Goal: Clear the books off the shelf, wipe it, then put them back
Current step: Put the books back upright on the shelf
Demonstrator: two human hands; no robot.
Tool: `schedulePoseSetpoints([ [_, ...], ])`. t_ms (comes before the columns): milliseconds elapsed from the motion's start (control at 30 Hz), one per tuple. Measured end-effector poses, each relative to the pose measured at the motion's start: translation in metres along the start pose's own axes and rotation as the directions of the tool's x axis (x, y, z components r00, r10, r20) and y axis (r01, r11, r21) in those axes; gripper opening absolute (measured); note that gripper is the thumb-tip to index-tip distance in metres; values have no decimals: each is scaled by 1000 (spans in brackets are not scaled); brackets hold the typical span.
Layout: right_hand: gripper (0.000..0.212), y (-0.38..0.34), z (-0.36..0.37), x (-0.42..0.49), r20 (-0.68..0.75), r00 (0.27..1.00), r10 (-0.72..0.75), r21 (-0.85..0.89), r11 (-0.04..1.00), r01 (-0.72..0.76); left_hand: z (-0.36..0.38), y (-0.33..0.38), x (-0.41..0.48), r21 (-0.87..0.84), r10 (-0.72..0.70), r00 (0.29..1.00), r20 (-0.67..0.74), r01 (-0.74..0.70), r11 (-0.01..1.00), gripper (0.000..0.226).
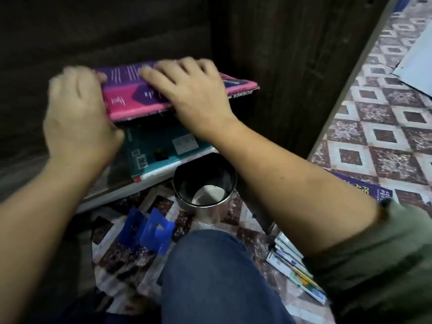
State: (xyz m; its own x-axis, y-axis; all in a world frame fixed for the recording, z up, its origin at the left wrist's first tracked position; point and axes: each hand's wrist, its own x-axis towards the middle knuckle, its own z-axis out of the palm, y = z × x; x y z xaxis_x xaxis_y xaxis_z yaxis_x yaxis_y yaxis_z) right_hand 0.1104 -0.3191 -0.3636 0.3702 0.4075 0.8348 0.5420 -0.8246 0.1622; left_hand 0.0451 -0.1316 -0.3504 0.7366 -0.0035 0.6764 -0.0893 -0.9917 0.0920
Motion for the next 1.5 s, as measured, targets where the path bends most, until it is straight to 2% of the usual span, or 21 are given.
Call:
schedulePoseSetpoints([
  [33,40,-2,15,-7,27,999,-47,7,999,47,9,-4,-9,44,3,999,34,-4,999,58],
  [100,47,1,40,-27,258,962,-84,75,995,67,31,-15,-24,94,-10,979,202,-9,996,59],
  [167,61,7,55,-49,593,802,-72,191,980,-54,52,-26,-38,97,-8,923,385,-32,995,67],
  [200,70,12,59,-60,696,713,-85,250,959,-130,61,-28,-46,85,13,894,448,-57,995,73],
  [233,79,16,62,-68,730,677,-89,286,940,-185,70,-30,-53,65,36,879,475,-76,995,81],
  [333,96,24,74,-78,716,695,-63,324,912,-251,89,-32,-62,52,68,894,443,-102,993,96],
  [533,99,28,89,-89,692,722,-15,337,891,-305,103,-32,-59,71,51,888,457,-93,993,106],
  [633,101,23,83,-91,716,698,-13,325,891,-317,98,-24,-57,199,64,865,497,-185,962,105],
  [700,103,22,74,-94,744,668,-17,268,923,-275,89,-7,-54,323,3,842,540,-210,923,100],
  [767,101,23,55,-104,730,682,35,217,935,-281,80,16,-54,398,-23,833,552,-239,886,99],
  [867,86,31,15,-150,652,740,161,211,900,-382,71,64,-57,250,170,836,521,-340,906,88],
  [933,62,40,-13,-195,641,737,215,228,864,-450,69,103,-62,30,393,776,493,-466,884,72],
  [1000,41,50,-43,-243,748,610,261,165,817,-552,72,144,-67,-188,627,638,447,-618,763,58],
  [1100,26,66,-81,-309,876,339,342,-31,743,-669,87,197,-79,-382,857,410,312,-772,509,32],
  [1167,26,79,-96,-346,902,182,392,-168,705,-690,103,225,-89,-362,937,276,214,-868,339,2],
  [1233,30,92,-103,-378,899,39,437,-297,670,-680,119,247,-97,-281,973,185,135,-935,217,22],
  [1267,32,98,-104,-393,889,-9,457,-342,653,-676,125,257,-99,-213,977,181,110,-956,201,26],
  [1367,36,112,-97,-427,851,-41,523,-420,633,-650,155,281,-103,-55,965,203,164,-975,214,22],
  [1400,39,116,-91,-435,840,-25,542,-433,642,-633,163,285,-104,19,924,213,318,-976,218,17],
  [1467,45,125,-77,-446,807,38,589,-452,658,-603,176,294,-107,-4,780,250,574,-952,307,20],
  [1500,48,129,-69,-449,783,79,617,-457,656,-601,181,302,-107,-67,734,205,647,-944,322,29],
])
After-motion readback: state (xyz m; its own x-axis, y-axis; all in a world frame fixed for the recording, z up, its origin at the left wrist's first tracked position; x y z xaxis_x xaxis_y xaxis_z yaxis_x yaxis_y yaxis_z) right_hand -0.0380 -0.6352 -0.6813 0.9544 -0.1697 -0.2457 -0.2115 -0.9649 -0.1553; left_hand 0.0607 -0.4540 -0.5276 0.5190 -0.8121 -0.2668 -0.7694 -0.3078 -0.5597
